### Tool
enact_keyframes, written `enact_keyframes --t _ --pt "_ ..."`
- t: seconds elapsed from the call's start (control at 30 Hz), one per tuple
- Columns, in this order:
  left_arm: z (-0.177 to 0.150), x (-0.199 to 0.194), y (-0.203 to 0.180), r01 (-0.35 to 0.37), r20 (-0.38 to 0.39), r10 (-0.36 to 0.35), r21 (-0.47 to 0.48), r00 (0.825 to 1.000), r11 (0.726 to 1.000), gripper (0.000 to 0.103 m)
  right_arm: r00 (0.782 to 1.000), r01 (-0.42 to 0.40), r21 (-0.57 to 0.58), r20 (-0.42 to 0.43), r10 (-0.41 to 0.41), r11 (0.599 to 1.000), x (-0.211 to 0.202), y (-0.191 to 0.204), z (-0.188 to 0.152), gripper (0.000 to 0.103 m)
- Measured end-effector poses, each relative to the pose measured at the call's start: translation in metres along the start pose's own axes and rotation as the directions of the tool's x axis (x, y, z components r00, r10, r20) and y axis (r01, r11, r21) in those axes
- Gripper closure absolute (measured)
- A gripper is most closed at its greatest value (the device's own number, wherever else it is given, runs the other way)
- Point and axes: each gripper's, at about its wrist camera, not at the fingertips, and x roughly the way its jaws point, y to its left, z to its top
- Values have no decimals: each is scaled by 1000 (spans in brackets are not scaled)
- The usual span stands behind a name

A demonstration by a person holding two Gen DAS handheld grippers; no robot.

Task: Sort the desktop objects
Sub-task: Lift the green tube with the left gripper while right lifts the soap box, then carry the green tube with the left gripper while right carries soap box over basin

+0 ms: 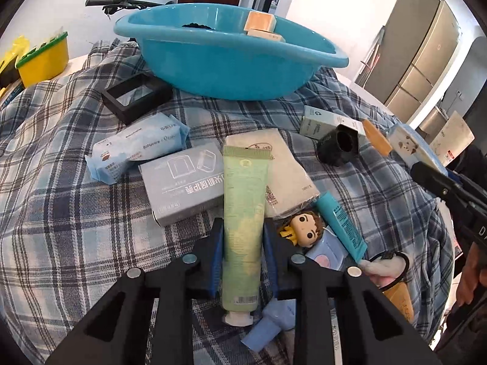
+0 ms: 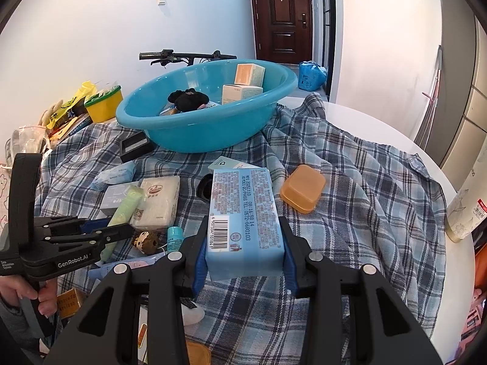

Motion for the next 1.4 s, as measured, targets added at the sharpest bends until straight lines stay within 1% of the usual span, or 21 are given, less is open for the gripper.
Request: enact_keyframes --t 0.03,0.13,0.27,0.37,0.43,0.5,0.57,0.63,0.73,0.87,1.03,1.07,1.1,1.17,1.4 --pt "0 0 -1 -10 2 10 7 1000 1000 77 1000 1 2 0 -1 1000 0 -1 0 64" --pt "-1 -4 -1 -9 10 9 -4 1000 1000 77 1000 5 5 2 -5 1000 0 -3 1 64" --pt "0 -16 3 -21 50 22 -24 999 1000 77 1000 0 2 2 0 1000 0 -1 1 64" --pt "0 -29 2 -44 102 46 -21 994 999 77 1000 -7 1 16 7 1000 -2 3 3 64" --pt "0 -42 0 -50 159 51 -10 986 999 77 999 -16 0 35 16 1000 -5 7 4 64" --pt "-1 -58 -5 -52 242 46 17 969 999 77 998 -23 -8 52 24 1000 -9 12 6 64" --pt "0 -70 -11 -92 304 75 41 950 995 77 996 -31 -17 79 33 999 -14 16 7 64" --pt "1 -79 -12 -91 338 72 42 938 995 77 992 -49 -35 116 53 998 -19 21 9 64" --pt "8 -89 -12 -93 372 75 32 925 995 77 983 -49 -48 173 57 998 -30 27 14 64" --pt "17 -108 -14 -121 430 99 24 897 992 77 969 -18 -64 244 34 998 -47 37 25 64" --pt "30 -134 -18 -141 495 110 26 862 990 77 948 -6 -69 318 28 998 -69 45 42 64" --pt "34 -139 -19 -146 504 112 27 857 989 77 943 -4 -69 331 27 998 -73 46 46 64" --pt "37 -143 -20 -151 505 117 27 855 988 77 939 -4 -71 344 28 997 -78 47 49 64" --pt "44 -152 -20 -143 521 110 23 847 990 77 928 0 -77 371 28 997 -87 50 56 64" --pt "61 -193 -28 -160 616 110 26 780 987 77 887 8 -90 460 35 996 -116 60 77 64"
